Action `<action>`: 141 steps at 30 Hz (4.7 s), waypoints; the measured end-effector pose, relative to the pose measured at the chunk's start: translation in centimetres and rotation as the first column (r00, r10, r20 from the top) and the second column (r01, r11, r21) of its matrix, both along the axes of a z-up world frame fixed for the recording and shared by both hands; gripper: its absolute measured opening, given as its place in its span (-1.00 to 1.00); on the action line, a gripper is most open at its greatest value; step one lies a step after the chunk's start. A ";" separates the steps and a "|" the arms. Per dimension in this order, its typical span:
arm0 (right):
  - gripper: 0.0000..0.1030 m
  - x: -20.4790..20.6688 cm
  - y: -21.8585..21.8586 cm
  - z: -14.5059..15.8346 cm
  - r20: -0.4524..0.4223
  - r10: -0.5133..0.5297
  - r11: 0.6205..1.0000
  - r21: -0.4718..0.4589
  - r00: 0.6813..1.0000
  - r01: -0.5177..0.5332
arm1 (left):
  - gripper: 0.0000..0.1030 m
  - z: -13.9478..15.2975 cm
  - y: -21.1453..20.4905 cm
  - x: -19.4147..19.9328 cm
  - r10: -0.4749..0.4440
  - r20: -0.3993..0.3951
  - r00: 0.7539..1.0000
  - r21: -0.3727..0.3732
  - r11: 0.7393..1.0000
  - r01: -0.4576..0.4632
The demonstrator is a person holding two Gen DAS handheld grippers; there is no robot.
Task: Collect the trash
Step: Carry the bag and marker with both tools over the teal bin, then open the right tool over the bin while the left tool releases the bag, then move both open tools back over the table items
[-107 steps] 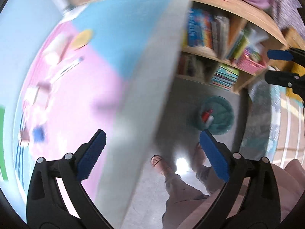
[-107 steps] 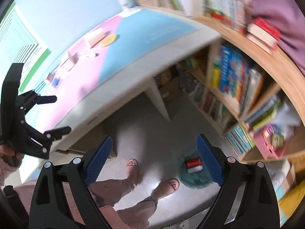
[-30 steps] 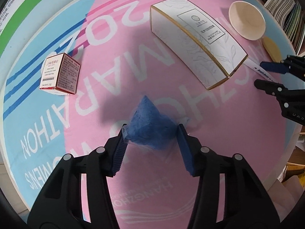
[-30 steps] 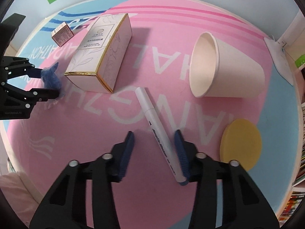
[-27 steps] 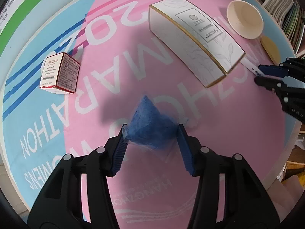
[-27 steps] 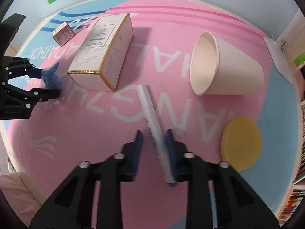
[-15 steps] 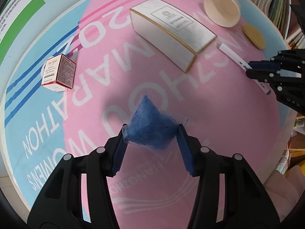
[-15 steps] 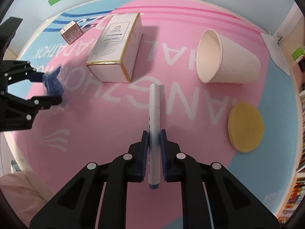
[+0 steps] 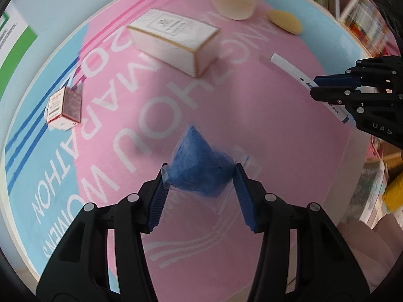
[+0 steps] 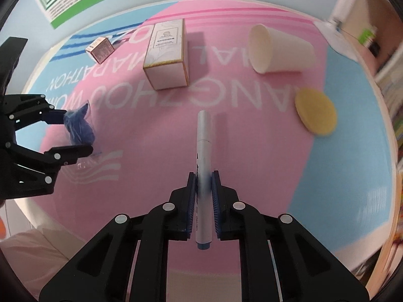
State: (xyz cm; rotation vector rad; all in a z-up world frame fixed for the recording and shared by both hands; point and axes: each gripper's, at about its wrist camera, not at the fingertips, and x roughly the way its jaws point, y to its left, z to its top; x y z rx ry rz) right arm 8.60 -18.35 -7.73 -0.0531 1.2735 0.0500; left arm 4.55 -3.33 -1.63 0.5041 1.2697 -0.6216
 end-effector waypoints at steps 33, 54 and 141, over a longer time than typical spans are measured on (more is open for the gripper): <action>-0.73 -38.7 -11.1 1.9 0.063 -0.766 0.643 0.105 0.640 0.759 | -0.06 -1.0 -23.4 -26.0 -0.741 -0.039 0.670 0.012 0.670 0.742; -0.80 -53.0 -20.1 -1.4 -0.010 -0.859 0.503 0.180 0.513 0.845 | 0.19 -7.5 -33.6 -39.6 -0.821 -0.183 0.541 0.068 0.539 0.840; 0.79 7.1 -15.6 0.3 0.050 -0.012 1.000 0.008 0.999 0.011 | 0.87 0.8 -8.1 9.4 0.348 0.096 0.933 0.068 0.933 -0.355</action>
